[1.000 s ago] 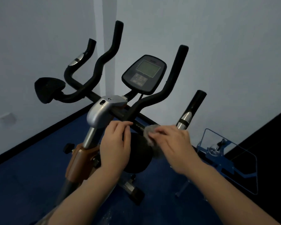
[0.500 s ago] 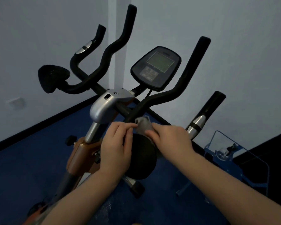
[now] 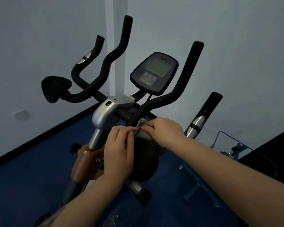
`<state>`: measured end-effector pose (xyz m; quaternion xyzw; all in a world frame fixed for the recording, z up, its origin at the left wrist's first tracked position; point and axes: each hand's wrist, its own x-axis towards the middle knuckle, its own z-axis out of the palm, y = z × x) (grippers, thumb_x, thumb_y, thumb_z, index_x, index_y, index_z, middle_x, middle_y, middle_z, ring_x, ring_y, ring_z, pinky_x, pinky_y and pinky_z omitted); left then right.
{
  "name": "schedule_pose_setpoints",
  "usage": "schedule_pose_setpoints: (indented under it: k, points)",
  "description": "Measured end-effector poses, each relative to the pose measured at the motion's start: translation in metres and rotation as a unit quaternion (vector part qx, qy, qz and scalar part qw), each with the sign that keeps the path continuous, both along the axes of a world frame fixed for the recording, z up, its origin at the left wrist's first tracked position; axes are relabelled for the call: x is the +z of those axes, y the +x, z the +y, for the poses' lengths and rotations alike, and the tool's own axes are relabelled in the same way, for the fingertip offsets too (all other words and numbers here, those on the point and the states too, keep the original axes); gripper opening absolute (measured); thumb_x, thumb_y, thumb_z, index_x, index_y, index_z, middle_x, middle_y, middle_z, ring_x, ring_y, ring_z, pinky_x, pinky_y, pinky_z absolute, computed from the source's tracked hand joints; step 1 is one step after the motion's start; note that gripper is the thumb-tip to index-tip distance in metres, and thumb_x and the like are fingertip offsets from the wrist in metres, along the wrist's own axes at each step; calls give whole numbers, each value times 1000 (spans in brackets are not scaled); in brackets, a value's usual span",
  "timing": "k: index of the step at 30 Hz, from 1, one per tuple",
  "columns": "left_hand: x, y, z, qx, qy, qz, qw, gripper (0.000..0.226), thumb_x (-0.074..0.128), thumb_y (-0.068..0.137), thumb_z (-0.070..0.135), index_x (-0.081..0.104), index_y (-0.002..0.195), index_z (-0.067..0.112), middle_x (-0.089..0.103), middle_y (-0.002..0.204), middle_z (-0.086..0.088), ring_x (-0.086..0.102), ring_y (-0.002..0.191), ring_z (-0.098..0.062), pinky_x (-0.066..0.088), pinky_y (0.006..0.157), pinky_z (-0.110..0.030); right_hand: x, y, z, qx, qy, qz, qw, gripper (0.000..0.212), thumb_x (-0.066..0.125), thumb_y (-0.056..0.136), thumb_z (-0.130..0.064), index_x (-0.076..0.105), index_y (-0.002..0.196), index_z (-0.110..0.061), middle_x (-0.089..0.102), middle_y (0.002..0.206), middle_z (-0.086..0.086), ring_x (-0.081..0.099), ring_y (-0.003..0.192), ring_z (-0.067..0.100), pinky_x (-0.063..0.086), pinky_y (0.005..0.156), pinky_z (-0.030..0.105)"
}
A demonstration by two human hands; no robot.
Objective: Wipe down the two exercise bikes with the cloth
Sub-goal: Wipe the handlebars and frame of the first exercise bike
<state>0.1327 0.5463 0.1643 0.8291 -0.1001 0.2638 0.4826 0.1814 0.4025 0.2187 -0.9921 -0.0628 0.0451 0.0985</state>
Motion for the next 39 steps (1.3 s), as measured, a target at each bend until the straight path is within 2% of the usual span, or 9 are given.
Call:
schedule_pose_setpoints:
  k: [5,9,14,19,23,32,35,37,39]
  points:
    - [1,-1,0,-7,7,15,1000,28,39,93,27,62,103,14,55,98,2,53,88,-4,41,78,-12,-18,-13,2,-14,41,-71,997,34,37,95,-47,60,108,-25,66,100,5,60,93,26,47,71,37]
    - [13,1,1,-4,112,54,992,31,37,92,34,58,111,23,59,100,5,53,89,-10,46,76,-31,-28,-45,-35,131,-1,-195,972,38,44,95,-36,50,127,-18,64,109,2,61,92,23,51,74,37]
    - [42,14,-25,-45,260,24,964,32,35,92,39,62,105,25,64,99,9,57,90,-15,38,75,-31,-13,-39,-122,345,-68,-220,910,31,58,93,-21,60,122,-10,63,120,6,56,108,23,42,99,37]
    - [45,28,-55,-66,301,66,949,41,21,91,47,58,93,29,63,84,11,59,81,-15,44,72,-36,7,-21,-145,183,-8,-243,952,28,42,93,-15,64,110,-11,63,118,4,50,120,21,22,114,41]
    - [40,28,-54,-53,320,64,944,37,23,91,49,57,92,33,63,83,14,60,80,-11,39,72,-32,-42,-47,-86,56,91,-341,934,24,54,90,-26,67,89,-6,64,104,5,47,121,23,15,115,37]
    - [39,27,-53,-56,325,66,942,37,24,90,51,58,93,36,64,85,16,61,85,-8,36,72,-28,-18,7,-149,258,-25,-395,881,37,39,97,-27,68,85,-8,66,85,8,60,87,27,32,106,38]
    - [40,27,-54,-56,324,70,942,40,22,89,52,58,94,36,64,86,16,61,86,-8,37,73,-28,16,35,-175,319,-166,-401,842,36,38,96,-30,66,80,-13,66,78,3,62,81,24,36,102,36]
    - [40,27,-54,-53,322,69,943,41,22,89,53,59,94,35,64,85,17,60,86,-7,35,72,-27,33,49,-182,347,-220,-416,811,33,42,94,-29,63,73,-15,64,71,1,60,72,23,44,90,35]
    - [40,26,-54,-49,321,72,943,41,22,89,53,59,93,36,64,85,18,60,86,-5,34,72,-26,39,59,-182,321,-195,-434,819,34,46,92,-28,59,64,-15,59,62,1,55,60,21,49,64,34]
